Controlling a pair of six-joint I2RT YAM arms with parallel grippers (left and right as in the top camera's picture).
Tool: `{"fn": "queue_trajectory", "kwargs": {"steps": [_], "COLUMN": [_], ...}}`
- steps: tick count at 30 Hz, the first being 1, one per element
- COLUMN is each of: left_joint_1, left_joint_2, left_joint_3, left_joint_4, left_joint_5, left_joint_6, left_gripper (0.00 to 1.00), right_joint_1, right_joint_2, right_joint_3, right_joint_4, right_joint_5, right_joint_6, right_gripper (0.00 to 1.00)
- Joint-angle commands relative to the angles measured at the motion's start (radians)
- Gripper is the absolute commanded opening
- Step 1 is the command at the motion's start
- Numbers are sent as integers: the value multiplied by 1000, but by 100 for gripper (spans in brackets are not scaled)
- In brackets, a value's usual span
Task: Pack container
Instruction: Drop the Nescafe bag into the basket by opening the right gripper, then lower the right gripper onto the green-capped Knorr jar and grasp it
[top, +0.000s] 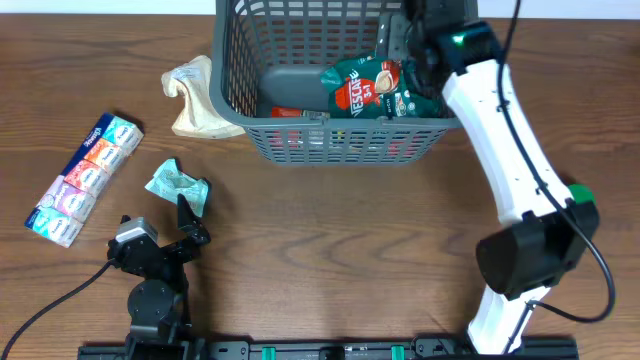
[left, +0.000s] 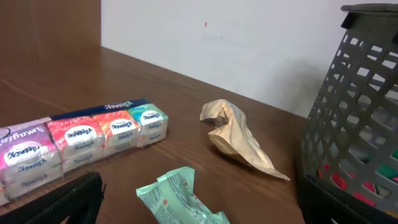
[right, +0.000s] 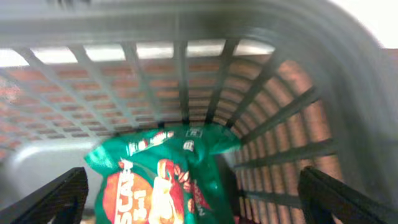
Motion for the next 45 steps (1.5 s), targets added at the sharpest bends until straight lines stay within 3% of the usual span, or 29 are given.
{"fn": "queue_trajectory", "kwargs": {"steps": [1,3,8,15,23,27,31,45], "left_joint_1": [6,6,6,6,6,6,6,6], "left_joint_2": [-6,-6,-6,-6,-6,-6,-6,-6], "left_joint_3": [-29,-29,-29,-29,-29,-29,-29,-29], "left_joint_4": [-14,-14,-14,-14,-14,-14,-15,-14], "left_joint_5": [-6,-6,-6,-6,-6,-6,-6,-6], "left_joint_6": [-9,-9,-10,-10,-10,-10,-10,-10], "left_gripper": [99,98,99,99,99,99,99,99], "right_joint_1": [-49,-74,-177,-389,-558,-619,-666,-722], "right_joint_2": [-92,-106,-143,-160,-160,-160,-160,-160], "right_joint_3": [115,157,207,204,142,47,-92,-571], "right_joint_4": [-46,-96,-287,-552,-709,-704,-683,-399], "right_joint_5": [94,140,254,199,172,108,87,78], "right_joint_6": [74,116,301,507,658,660,760,819], "right_gripper": [87,88,99,99,99,99,99,99]}}
